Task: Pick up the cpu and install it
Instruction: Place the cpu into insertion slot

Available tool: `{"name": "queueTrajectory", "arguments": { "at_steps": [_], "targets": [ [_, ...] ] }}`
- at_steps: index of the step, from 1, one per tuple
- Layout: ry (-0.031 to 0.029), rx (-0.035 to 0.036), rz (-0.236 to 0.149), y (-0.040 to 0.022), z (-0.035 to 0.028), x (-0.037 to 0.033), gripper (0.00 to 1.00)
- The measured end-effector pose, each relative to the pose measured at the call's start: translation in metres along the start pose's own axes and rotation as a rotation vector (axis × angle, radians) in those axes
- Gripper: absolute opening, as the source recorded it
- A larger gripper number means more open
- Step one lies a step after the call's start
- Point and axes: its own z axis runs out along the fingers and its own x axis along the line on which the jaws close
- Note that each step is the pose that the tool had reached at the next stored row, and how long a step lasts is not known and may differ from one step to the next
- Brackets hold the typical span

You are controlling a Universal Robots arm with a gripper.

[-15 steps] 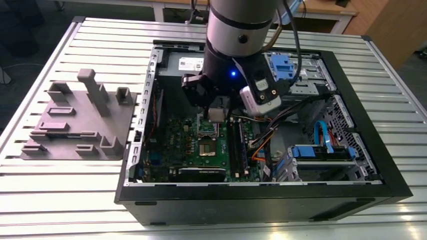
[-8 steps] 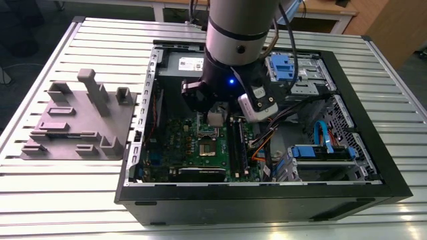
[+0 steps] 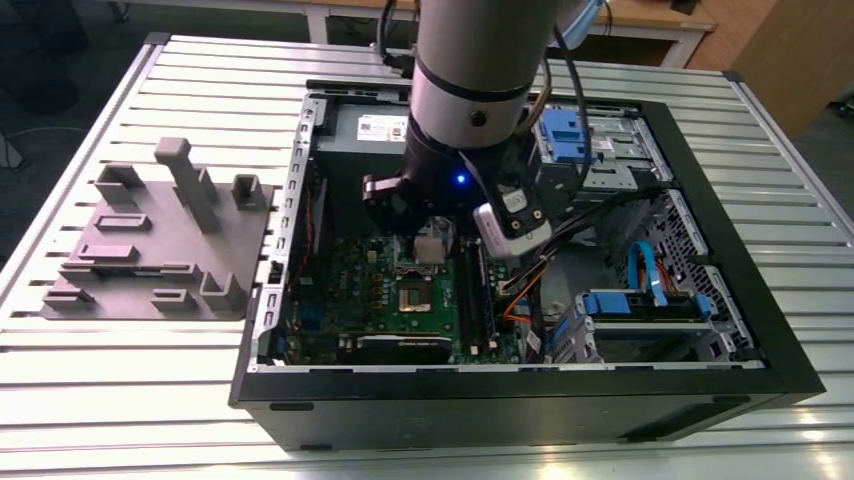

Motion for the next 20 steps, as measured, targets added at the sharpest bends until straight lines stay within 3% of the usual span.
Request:
{"name": "queueTrajectory", "arguments": {
  "at_steps": [14,20],
  "targets": [
    [0.0001,0.0024,-0.001,-0.0026,0.0263,-0.0009,0.47],
    [0.0002,0.0025,-0.001,-0.0027,0.0276,-0.0010,0.47]
  ]
}}
